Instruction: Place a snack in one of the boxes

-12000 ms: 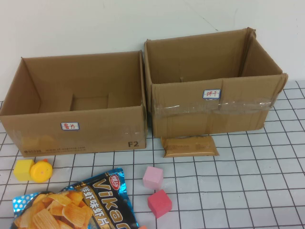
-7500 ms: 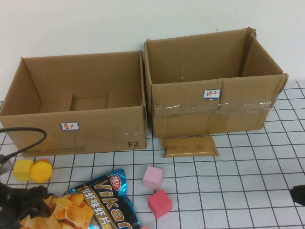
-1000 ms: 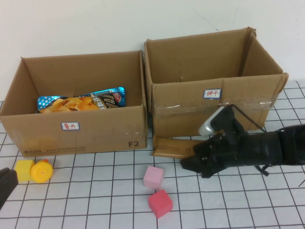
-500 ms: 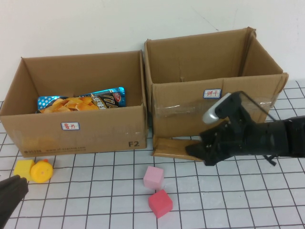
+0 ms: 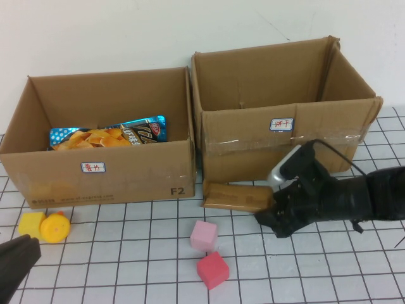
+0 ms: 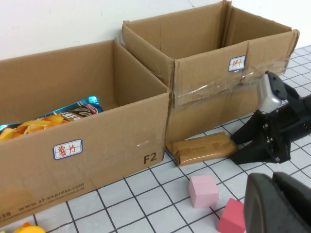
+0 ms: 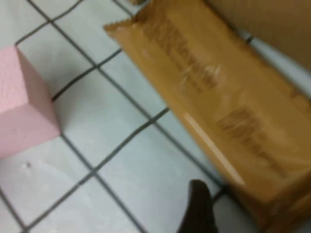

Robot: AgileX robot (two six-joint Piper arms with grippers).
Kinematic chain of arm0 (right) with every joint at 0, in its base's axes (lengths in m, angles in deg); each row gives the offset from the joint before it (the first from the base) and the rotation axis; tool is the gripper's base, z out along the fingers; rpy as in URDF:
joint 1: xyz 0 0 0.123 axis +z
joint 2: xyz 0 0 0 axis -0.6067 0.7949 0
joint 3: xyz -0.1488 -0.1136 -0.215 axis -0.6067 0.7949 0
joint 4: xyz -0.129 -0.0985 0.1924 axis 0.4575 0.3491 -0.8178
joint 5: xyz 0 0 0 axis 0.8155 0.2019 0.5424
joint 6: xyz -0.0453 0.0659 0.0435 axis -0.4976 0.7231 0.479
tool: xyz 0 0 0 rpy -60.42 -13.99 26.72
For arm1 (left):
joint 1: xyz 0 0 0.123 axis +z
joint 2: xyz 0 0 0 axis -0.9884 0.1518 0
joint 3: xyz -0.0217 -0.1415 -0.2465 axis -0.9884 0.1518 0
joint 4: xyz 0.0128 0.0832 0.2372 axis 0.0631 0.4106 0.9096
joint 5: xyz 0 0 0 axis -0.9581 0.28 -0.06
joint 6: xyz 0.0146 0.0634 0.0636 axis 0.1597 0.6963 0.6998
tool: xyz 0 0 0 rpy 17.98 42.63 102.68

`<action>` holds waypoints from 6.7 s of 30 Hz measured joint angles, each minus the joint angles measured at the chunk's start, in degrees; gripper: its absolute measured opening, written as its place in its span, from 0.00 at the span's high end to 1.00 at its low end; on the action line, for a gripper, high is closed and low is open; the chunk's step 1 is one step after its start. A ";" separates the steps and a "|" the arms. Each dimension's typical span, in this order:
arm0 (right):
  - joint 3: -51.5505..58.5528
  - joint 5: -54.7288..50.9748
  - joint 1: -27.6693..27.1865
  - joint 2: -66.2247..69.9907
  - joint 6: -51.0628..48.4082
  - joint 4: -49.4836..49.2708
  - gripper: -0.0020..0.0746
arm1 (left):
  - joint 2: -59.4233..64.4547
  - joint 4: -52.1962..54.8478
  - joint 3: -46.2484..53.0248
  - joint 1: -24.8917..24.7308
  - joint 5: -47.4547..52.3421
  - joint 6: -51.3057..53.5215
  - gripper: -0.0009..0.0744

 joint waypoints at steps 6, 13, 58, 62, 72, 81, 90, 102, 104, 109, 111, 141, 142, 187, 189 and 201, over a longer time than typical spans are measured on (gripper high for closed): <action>-0.09 -13.60 -0.10 1.76 -0.96 -0.12 0.32 | 0.00 0.00 0.00 0.00 0.35 0.00 0.99; -0.09 -23.77 0.01 1.50 0.54 3.88 0.32 | 0.00 0.00 0.00 0.00 0.48 -0.31 0.99; -3.94 -4.26 1.25 3.50 -17.57 0.09 0.16 | 0.00 0.48 0.00 0.00 4.84 -0.31 0.99; -4.26 -5.96 1.25 4.37 -17.57 -0.40 0.17 | 0.00 0.58 0.00 0.00 4.94 -0.31 0.99; -4.20 -10.58 1.25 5.43 -12.07 -0.63 0.26 | 0.00 0.58 0.00 0.00 5.14 -0.31 0.99; -4.20 -13.78 1.25 5.43 -10.21 -0.41 0.34 | 0.00 0.58 0.00 0.00 5.14 -0.31 0.99; -4.20 -10.99 1.37 5.43 -10.18 -0.41 0.31 | 0.00 0.58 0.00 0.00 5.14 -0.20 0.99; -4.20 -7.64 2.74 5.10 -10.28 1.69 0.25 | 0.00 0.58 0.00 0.00 5.14 0.01 0.99; -4.29 -7.52 2.74 5.10 -10.28 1.77 0.29 | 0.00 0.58 0.00 0.00 5.14 0.01 0.99; -4.43 -7.52 2.74 5.01 -10.03 1.82 0.36 | 0.00 0.58 0.00 0.00 5.14 0.01 0.99; -4.43 -7.42 2.74 4.89 -9.24 1.91 0.36 | 0.00 0.58 0.00 0.00 5.14 0.01 0.99; -4.20 -24.72 2.80 -3.15 17.02 32.34 0.37 | 0.00 1.19 0.00 0.00 8.13 0.02 0.99; -4.20 -25.33 2.80 -3.21 17.13 32.50 0.37 | 0.00 1.19 0.00 0.00 8.37 0.12 0.99; -26.23 17.62 2.77 -9.36 5.18 0.80 0.30 | 0.00 1.19 0.00 0.00 6.23 0.26 0.99; -26.23 13.72 2.77 -11.42 5.18 1.34 0.44 | 0.00 1.19 0.00 0.00 3.38 1.17 0.99; -26.33 -14.20 2.99 -26.78 42.61 48.25 0.97 | 0.00 29.04 0.00 0.00 -17.01 -13.29 0.99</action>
